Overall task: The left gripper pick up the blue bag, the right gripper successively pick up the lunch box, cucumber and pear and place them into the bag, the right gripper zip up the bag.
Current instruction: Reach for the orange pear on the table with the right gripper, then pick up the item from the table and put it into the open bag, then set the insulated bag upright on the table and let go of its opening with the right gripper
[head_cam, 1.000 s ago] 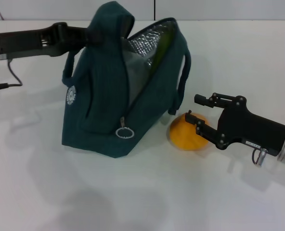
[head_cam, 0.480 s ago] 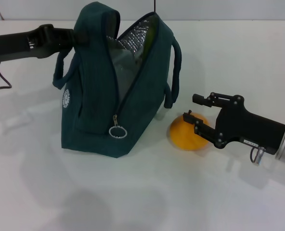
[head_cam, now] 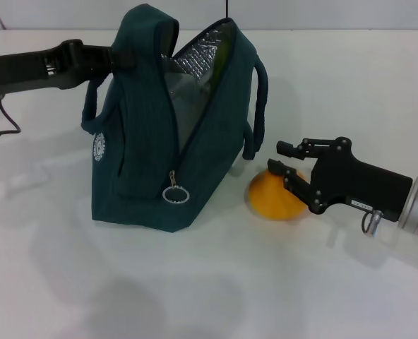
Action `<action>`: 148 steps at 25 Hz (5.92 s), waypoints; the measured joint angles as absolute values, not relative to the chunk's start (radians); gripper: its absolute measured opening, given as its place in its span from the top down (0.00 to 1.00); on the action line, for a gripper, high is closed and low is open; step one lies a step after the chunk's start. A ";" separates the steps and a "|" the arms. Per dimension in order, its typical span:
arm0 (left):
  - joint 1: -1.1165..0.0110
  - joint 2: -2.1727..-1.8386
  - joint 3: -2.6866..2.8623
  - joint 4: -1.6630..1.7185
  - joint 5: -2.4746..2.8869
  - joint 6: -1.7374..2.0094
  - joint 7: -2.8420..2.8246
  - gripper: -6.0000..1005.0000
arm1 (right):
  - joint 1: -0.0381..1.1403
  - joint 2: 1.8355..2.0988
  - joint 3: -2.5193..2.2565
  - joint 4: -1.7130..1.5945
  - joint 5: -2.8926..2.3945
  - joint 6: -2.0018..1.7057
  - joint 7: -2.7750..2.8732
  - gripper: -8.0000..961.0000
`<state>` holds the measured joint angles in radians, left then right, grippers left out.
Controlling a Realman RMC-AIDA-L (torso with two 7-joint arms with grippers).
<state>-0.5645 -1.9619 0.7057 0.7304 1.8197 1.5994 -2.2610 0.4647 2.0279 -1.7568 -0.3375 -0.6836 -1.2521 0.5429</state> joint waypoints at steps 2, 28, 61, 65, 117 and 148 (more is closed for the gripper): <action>-0.565 -1.962 0.706 0.730 1.820 1.600 -2.261 0.93 | 0.466 2.028 -1.758 -0.338 -0.683 -1.248 0.543 0.66; -0.564 -1.962 0.706 0.730 1.815 1.600 -2.261 0.93 | 0.474 2.028 -1.772 -0.346 -0.683 -1.230 0.559 0.94; -0.578 -1.985 0.707 0.737 1.814 1.669 -2.274 0.93 | 0.643 2.011 -1.517 -0.481 -0.667 -1.600 0.825 0.95; -0.588 -1.993 0.707 0.736 1.814 1.677 -2.282 0.93 | 0.673 2.021 -1.526 -0.477 -0.722 -1.518 0.827 0.95; -0.587 -2.005 0.707 0.732 1.814 1.692 -2.286 0.93 | 0.662 2.028 -1.836 -0.473 -0.694 -1.229 0.803 0.95; -0.591 -1.999 0.703 0.732 1.817 1.683 -2.284 0.92 | 0.458 2.024 -1.617 -0.527 -0.684 -1.449 0.645 0.42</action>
